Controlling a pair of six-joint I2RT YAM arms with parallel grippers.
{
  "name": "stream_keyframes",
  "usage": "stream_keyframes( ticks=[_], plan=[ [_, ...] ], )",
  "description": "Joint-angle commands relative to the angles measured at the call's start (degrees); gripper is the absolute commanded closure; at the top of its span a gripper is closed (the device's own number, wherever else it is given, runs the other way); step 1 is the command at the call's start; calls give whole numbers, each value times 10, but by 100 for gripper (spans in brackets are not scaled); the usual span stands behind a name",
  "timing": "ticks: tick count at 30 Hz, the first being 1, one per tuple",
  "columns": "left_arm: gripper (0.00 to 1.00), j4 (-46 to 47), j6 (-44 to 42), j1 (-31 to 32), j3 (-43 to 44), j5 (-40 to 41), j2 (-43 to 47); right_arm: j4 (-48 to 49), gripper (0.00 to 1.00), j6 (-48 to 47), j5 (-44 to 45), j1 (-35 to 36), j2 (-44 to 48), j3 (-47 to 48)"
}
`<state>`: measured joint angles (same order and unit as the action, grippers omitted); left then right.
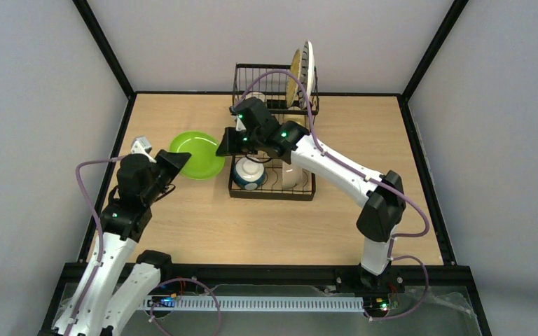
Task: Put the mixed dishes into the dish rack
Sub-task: Pass from the right arm to the left
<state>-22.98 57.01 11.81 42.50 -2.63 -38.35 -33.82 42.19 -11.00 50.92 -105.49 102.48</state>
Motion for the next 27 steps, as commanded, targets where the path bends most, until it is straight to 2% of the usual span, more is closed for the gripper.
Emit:
stream_keyframes(
  ticks=[1, 5, 7, 16, 27],
  plan=[
    [98, 19, -18, -7, 5, -53, -13, 63, 51, 0, -64, -2, 13, -8],
    [99, 27, -8, -30, 2, -74, -15, 120, 30, 15, -99, -30, 50, -65],
    [98, 30, 4, -43, 0, -86, -17, 152, 24, 22, -111, -43, 68, -92],
    [98, 97, 98, -64, -39, -146, -22, 223, 19, 52, -154, -74, 120, -190],
    [98, 145, 157, -66, -66, -202, -31, 269, 19, 67, -182, -75, 119, -222]
  ],
)
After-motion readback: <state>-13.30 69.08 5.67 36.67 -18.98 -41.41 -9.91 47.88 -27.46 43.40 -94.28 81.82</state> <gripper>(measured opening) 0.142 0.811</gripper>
